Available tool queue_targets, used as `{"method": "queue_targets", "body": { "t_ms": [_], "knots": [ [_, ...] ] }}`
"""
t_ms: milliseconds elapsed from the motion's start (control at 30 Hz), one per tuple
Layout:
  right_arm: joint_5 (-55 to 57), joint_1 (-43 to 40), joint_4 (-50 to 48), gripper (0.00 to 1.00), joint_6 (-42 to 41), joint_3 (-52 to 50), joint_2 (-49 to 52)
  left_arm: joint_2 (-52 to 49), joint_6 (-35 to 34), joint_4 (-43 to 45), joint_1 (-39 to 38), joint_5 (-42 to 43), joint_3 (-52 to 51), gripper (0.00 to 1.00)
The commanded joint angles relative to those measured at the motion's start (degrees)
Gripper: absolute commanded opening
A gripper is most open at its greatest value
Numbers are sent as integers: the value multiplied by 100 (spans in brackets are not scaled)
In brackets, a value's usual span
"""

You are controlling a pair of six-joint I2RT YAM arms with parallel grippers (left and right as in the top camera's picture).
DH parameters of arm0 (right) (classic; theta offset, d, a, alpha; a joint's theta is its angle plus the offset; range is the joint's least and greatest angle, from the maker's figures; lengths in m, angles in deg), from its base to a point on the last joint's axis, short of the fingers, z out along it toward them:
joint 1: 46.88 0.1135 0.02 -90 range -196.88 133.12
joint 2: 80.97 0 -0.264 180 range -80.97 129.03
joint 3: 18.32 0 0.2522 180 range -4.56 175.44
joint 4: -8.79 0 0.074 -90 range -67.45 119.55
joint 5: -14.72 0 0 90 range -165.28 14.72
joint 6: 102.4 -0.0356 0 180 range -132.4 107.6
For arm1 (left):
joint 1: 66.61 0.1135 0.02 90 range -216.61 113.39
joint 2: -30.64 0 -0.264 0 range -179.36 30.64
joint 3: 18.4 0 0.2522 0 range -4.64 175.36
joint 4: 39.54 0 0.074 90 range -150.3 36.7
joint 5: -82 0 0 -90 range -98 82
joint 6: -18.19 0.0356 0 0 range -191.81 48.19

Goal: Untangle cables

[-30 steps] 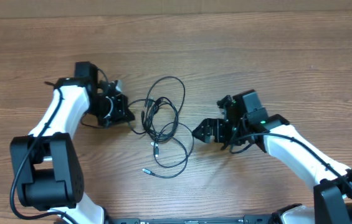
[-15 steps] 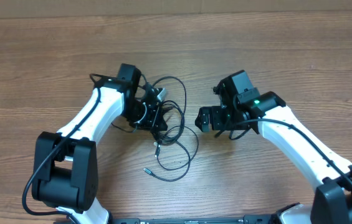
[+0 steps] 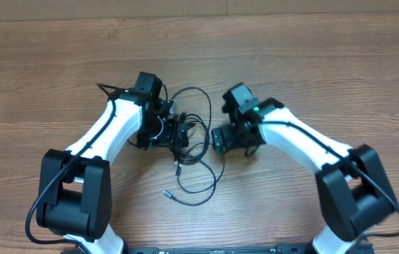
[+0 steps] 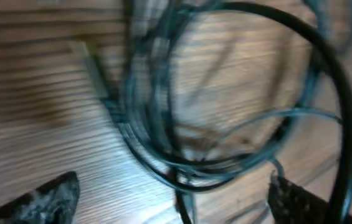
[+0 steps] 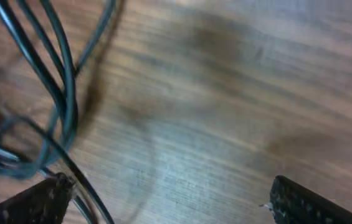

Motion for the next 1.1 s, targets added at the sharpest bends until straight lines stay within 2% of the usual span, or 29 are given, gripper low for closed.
{"method": "queue_targets", "body": {
  "t_ms": [0, 133, 500, 567, 667, 833, 867, 967, 1033, 1067],
  "knots": [
    [103, 11, 105, 100, 52, 632, 260, -94, -592, 55, 9, -546, -31, 92],
    [136, 39, 50, 100, 142, 678, 549, -94, -896, 66, 31, -564, -31, 100],
    [232, 39, 7, 100, 162, 678, 968, -94, -1056, 20, 614, -518, -31, 100],
    [225, 39, -9, 100, 162, 678, 968, -94, -890, 26, 767, -166, -31, 100],
    [225, 39, -13, 100, 177, 678, 968, -94, -146, 57, 990, 844, -31, 99],
    [-535, 4, 98, 100, 925, 796, 960, -94, 2046, -223, 1250, 3488, -31, 100],
    [-619, -35, 254, 100, 925, 920, 957, -94, 2260, -291, 1283, 3788, -28, 100],
    [-890, -175, 870, 100, 925, 1526, 949, -94, 2376, -251, 1399, 3993, -28, 100],
    [-874, -216, 1185, 100, 955, 1864, 949, -94, 2094, -85, 1526, 3866, -26, 100],
    [-870, -221, 1329, 100, 1043, 2017, 949, -94, 1707, 52, 1615, 3615, -26, 99]
  ]
}}
